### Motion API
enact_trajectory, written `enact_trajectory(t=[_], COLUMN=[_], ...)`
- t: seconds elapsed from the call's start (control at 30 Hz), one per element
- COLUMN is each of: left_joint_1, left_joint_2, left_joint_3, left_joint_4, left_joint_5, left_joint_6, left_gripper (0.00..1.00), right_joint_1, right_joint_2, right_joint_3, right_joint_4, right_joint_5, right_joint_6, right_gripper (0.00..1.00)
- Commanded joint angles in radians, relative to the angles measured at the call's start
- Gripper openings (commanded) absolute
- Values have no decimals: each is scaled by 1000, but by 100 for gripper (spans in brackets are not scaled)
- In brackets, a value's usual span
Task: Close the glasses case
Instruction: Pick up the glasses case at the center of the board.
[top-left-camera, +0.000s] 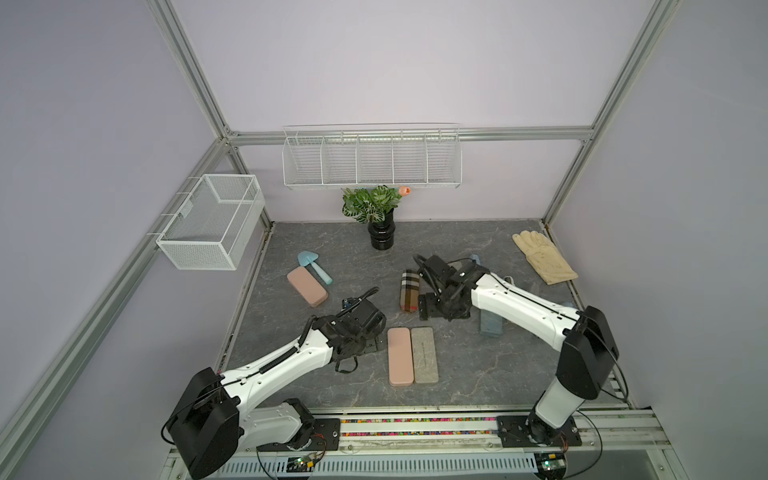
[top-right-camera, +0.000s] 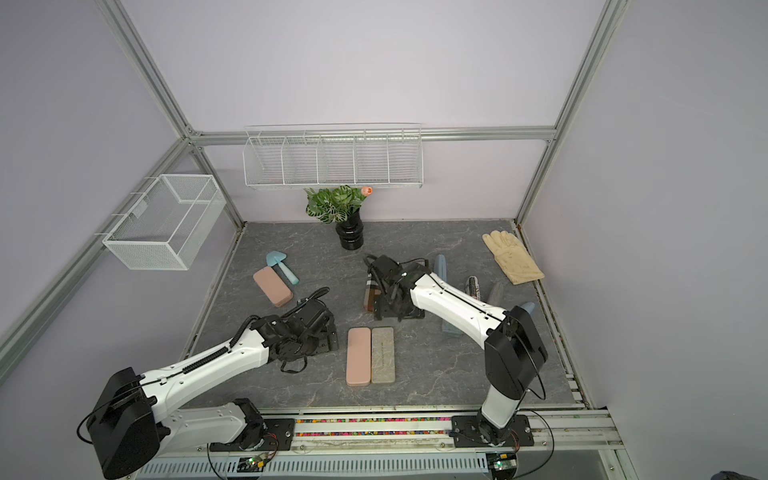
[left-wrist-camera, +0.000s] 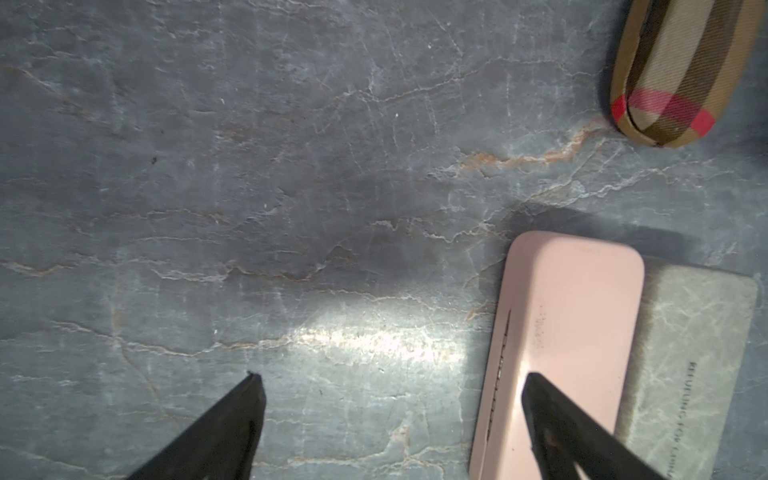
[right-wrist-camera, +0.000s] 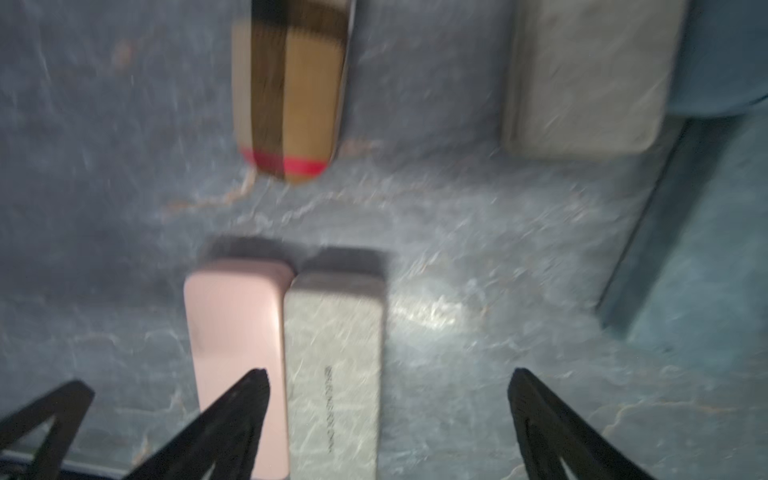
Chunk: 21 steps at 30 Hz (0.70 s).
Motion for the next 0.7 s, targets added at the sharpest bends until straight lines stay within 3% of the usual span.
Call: enact_trajectory(t=[0.0,0.2,0.27,0.67], left_joint_1=[32,77,82,97], left_joint_2=[-29,-28,-29,31], left_joint_3=[8,30,34,47], left_joint_4=[-8,-33,-40,-24], left_joint_5=[2,11,9,35], left_joint_6=[12,26,30,44], left_gripper=[97,97,97,97], right_joint_1=[-80,-181,-202,-279], right_joint_2=[151,396,446,534], right_joint_3=[138,412,470,520], right_joint_4=[-109,-180,-196,-187], right_joint_5=[34,10,15,14], right_joint_6=[-224,-340,-355,-395], right_gripper=[96,100,96,93])
